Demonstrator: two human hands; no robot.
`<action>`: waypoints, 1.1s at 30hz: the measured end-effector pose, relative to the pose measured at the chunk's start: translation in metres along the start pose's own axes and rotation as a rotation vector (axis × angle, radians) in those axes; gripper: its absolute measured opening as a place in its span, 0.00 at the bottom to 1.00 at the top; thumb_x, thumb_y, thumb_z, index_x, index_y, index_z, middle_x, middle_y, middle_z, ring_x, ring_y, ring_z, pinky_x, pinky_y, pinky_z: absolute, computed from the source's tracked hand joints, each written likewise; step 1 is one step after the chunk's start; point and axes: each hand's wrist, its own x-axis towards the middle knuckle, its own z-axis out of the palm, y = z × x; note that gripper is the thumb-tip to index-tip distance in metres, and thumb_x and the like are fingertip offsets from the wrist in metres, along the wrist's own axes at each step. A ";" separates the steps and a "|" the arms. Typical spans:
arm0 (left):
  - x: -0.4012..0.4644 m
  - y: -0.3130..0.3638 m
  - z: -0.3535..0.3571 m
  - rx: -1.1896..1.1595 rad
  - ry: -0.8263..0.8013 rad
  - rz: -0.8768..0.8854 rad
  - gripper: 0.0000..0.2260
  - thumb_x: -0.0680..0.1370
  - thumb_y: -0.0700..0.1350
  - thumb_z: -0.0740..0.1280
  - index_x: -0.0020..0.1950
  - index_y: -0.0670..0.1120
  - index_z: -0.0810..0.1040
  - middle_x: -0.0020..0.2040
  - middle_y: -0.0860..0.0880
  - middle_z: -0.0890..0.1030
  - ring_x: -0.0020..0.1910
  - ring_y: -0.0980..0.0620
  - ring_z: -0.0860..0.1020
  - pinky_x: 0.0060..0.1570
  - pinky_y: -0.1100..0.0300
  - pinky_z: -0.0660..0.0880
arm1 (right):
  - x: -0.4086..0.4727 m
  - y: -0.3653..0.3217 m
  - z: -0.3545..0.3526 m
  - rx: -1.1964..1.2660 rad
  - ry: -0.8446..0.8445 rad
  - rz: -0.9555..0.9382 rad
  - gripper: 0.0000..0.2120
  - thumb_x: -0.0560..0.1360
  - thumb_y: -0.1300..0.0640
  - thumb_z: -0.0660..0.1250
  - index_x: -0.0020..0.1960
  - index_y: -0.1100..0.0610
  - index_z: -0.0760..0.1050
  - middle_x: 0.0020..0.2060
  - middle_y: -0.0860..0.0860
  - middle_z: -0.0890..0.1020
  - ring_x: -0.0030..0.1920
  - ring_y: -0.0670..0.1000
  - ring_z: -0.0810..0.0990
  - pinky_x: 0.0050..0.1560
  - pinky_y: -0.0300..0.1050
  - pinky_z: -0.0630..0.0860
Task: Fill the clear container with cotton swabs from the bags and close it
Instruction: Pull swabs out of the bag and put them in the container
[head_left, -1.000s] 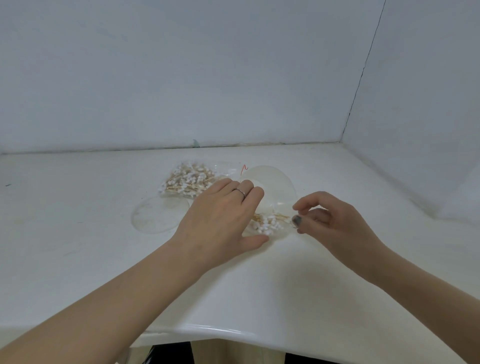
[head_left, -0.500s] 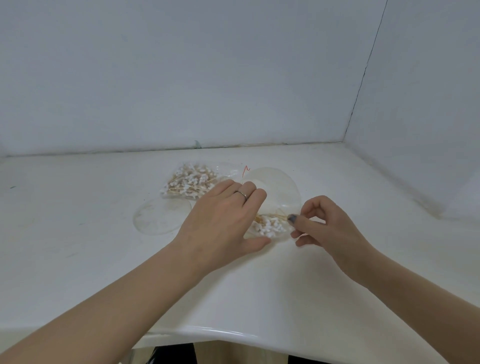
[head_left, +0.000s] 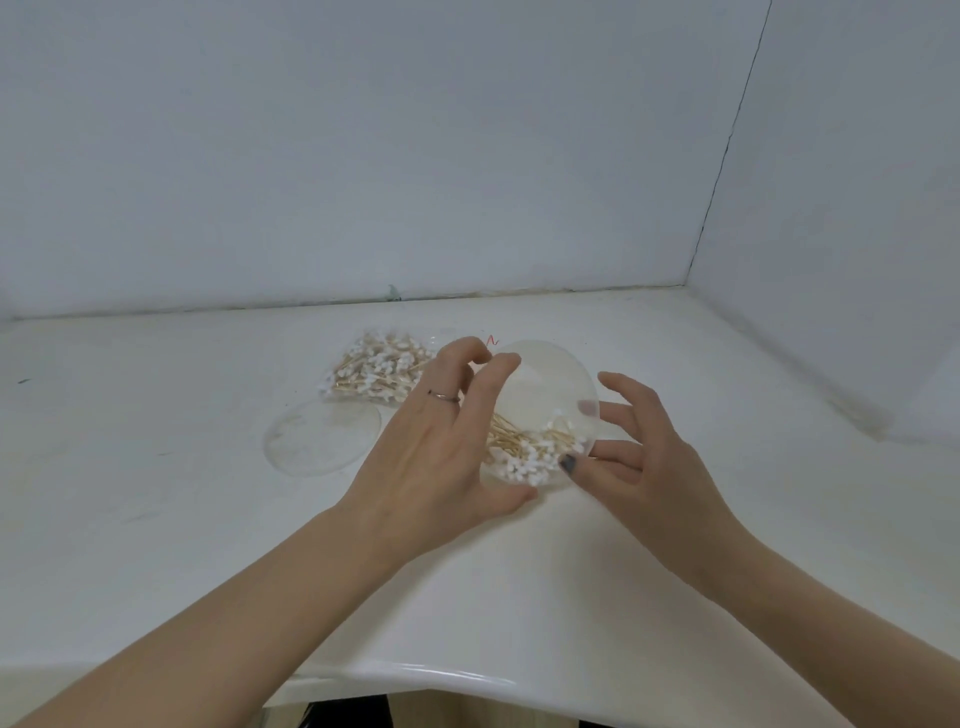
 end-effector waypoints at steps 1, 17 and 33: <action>0.000 0.000 0.000 -0.036 0.006 -0.016 0.48 0.62 0.59 0.81 0.74 0.48 0.61 0.69 0.48 0.60 0.56 0.51 0.69 0.52 0.60 0.75 | 0.001 0.000 0.001 0.002 -0.016 -0.004 0.34 0.74 0.55 0.75 0.72 0.38 0.63 0.62 0.38 0.78 0.52 0.40 0.84 0.51 0.32 0.79; 0.004 -0.023 -0.008 -0.284 -0.219 -0.196 0.50 0.61 0.58 0.84 0.73 0.50 0.60 0.77 0.57 0.53 0.77 0.51 0.56 0.70 0.55 0.65 | 0.009 0.007 -0.006 -0.105 -0.054 -0.138 0.12 0.74 0.62 0.74 0.52 0.48 0.79 0.52 0.38 0.83 0.49 0.40 0.85 0.53 0.32 0.78; 0.000 -0.016 -0.003 -0.380 -0.272 -0.294 0.56 0.61 0.58 0.84 0.78 0.63 0.50 0.72 0.64 0.57 0.75 0.62 0.56 0.69 0.68 0.57 | 0.008 0.009 0.000 -0.612 0.121 -0.464 0.03 0.77 0.62 0.68 0.48 0.56 0.79 0.46 0.48 0.75 0.35 0.49 0.77 0.35 0.46 0.77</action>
